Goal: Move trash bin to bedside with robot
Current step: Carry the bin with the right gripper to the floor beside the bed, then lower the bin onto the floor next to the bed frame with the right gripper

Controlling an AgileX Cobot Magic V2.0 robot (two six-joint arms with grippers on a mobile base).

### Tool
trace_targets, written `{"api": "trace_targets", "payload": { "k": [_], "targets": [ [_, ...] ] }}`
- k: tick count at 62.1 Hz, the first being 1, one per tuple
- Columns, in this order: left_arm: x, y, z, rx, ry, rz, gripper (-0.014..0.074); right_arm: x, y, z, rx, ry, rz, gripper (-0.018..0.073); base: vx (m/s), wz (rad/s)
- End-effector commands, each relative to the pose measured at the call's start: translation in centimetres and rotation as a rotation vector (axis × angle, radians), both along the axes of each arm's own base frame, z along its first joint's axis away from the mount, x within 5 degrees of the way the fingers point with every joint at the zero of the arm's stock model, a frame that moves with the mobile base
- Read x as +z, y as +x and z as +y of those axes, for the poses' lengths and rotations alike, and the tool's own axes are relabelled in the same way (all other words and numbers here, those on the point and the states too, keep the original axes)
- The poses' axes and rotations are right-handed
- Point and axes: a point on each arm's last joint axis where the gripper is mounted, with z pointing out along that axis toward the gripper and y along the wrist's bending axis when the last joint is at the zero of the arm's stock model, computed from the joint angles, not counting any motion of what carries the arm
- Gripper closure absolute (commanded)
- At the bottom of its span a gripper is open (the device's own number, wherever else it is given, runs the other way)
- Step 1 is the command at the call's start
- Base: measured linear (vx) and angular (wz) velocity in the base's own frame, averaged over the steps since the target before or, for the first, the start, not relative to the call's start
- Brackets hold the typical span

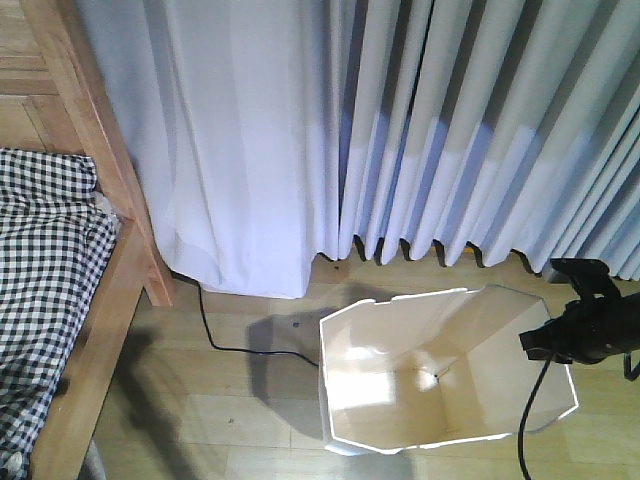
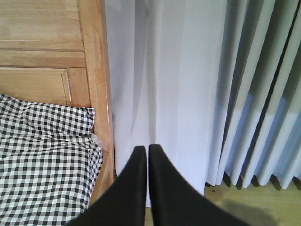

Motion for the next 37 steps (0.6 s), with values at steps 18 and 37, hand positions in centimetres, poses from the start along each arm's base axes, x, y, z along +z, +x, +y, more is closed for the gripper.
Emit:
{"api": "trace_targets", "payload": {
  "k": [18,37],
  "targets": [
    [-0.3,0.1,0.0,-0.002,-0.012,-0.055,0.0602,1.0,3.3,0.2,-0.093,0.172,-0.080,0.0565,0.00,0.00],
    [-0.3,0.1,0.0,-0.002,-0.012,-0.055,0.0602,-3.5,7.0,-1.4,-0.179,0.162,-0.041,0.0565,0.00,0.00]
  ]
}}
